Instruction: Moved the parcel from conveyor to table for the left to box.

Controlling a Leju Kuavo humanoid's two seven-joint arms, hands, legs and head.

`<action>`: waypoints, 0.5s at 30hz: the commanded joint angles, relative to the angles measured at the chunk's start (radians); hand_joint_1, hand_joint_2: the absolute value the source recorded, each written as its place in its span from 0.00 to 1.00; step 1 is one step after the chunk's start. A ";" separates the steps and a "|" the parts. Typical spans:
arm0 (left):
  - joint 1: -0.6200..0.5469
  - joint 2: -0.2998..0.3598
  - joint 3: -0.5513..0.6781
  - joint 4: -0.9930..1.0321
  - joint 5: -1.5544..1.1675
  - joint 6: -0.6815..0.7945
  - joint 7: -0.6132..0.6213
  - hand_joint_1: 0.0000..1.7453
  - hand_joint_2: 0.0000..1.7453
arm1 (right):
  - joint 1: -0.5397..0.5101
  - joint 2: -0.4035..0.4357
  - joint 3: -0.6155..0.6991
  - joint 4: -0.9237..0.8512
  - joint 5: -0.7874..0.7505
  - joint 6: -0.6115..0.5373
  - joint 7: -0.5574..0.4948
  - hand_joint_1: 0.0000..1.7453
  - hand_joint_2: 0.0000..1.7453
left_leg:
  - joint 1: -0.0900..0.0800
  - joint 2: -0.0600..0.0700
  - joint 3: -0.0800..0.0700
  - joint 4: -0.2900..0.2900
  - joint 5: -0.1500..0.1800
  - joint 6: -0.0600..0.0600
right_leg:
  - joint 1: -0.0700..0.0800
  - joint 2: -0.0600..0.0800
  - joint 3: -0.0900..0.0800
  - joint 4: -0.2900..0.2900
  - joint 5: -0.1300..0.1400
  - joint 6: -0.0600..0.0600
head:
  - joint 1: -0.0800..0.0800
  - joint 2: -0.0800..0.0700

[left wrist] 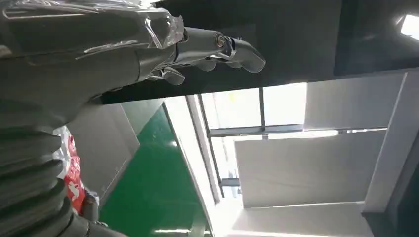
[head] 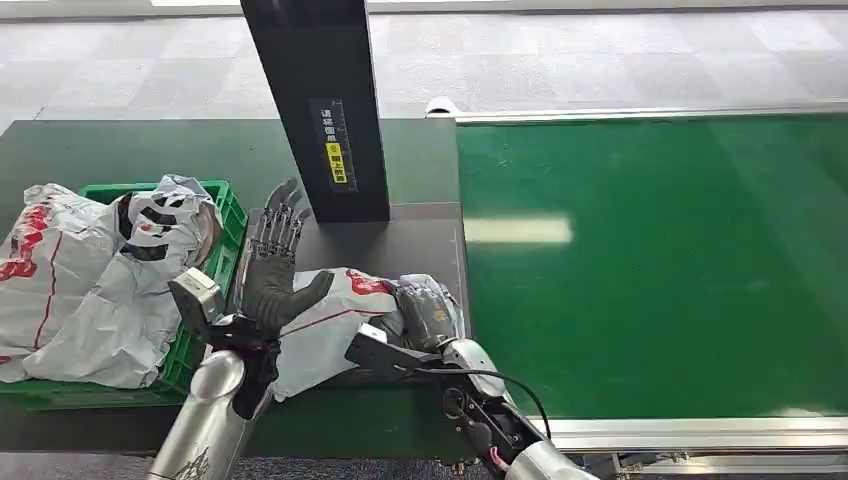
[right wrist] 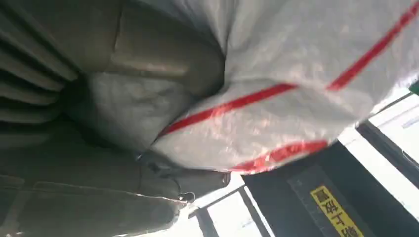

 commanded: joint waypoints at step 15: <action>0.090 0.006 0.052 -0.030 -0.030 -0.039 0.020 0.00 1.00 | 0.276 -0.084 -0.325 -0.585 -0.473 0.541 -0.077 0.00 1.00 | 0.000 -0.001 0.001 -0.001 0.000 0.001 | 0.000 -0.001 0.001 -0.001 0.000 -0.001 | 0.000 0.000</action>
